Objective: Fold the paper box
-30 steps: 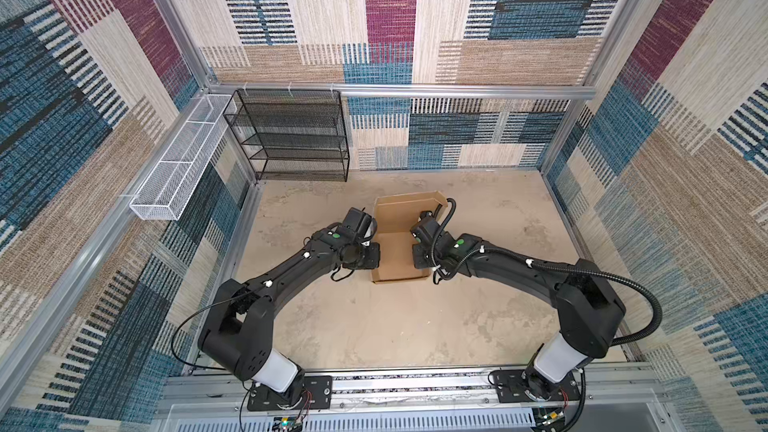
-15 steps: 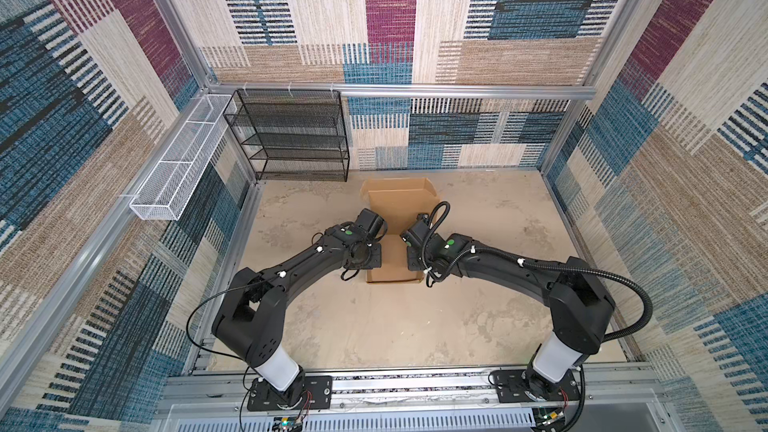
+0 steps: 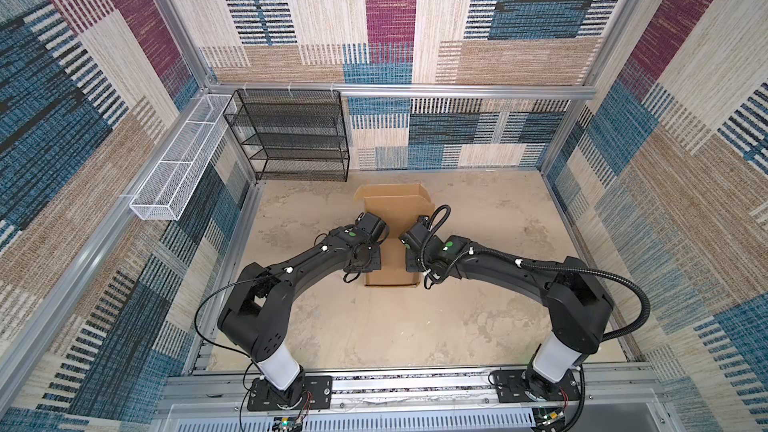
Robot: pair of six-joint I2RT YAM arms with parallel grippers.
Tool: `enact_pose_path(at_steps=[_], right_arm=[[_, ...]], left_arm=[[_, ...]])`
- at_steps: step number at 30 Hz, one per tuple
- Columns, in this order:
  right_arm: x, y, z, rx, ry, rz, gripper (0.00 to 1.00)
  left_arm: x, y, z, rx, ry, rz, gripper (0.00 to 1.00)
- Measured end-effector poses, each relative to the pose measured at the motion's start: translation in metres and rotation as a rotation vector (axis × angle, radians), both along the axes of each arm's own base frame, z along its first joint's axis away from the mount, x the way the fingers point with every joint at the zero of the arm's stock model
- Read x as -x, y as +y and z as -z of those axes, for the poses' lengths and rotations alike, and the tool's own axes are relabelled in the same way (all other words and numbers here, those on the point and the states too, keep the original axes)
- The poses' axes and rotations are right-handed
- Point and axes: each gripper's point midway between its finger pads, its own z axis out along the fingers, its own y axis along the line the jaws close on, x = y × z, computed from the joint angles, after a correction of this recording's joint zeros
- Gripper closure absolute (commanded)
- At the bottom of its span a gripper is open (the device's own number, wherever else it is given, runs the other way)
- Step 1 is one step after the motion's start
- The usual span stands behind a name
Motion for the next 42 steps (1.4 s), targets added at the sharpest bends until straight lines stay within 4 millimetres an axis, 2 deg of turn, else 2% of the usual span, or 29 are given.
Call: enact_pose_path(at_steps=[5,13,20,25,34,37,42], right_arm=[[0.000,0.003,0.007,-0.003,0.010,-0.005,0.91],[0.001,0.009,0.019,-0.026,0.019,-0.014,0.87],[0.000,0.011,0.027,-0.027,0.028,-0.015,0.82],[-0.001,0.012,0.031,-0.028,0.029,-0.012,0.74],[0.008,0.009,0.049,-0.017,0.075,-0.016,0.63],[0.010,0.011,0.056,-0.018,0.096,-0.025,0.62],[0.012,0.009,0.061,-0.002,0.109,-0.020,0.67]], left_arm=[[0.004,0.003,0.005,-0.002,0.008,-0.009,0.96],[0.017,0.010,0.025,-0.020,0.047,-0.025,0.94],[0.020,0.012,0.031,-0.023,0.058,-0.027,0.94],[0.020,0.012,0.033,-0.022,0.059,-0.030,0.95],[0.021,0.012,0.037,-0.020,0.057,-0.031,0.96],[0.021,0.012,0.037,-0.018,0.056,-0.034,0.97],[0.021,0.012,0.037,-0.016,0.055,-0.038,0.97]])
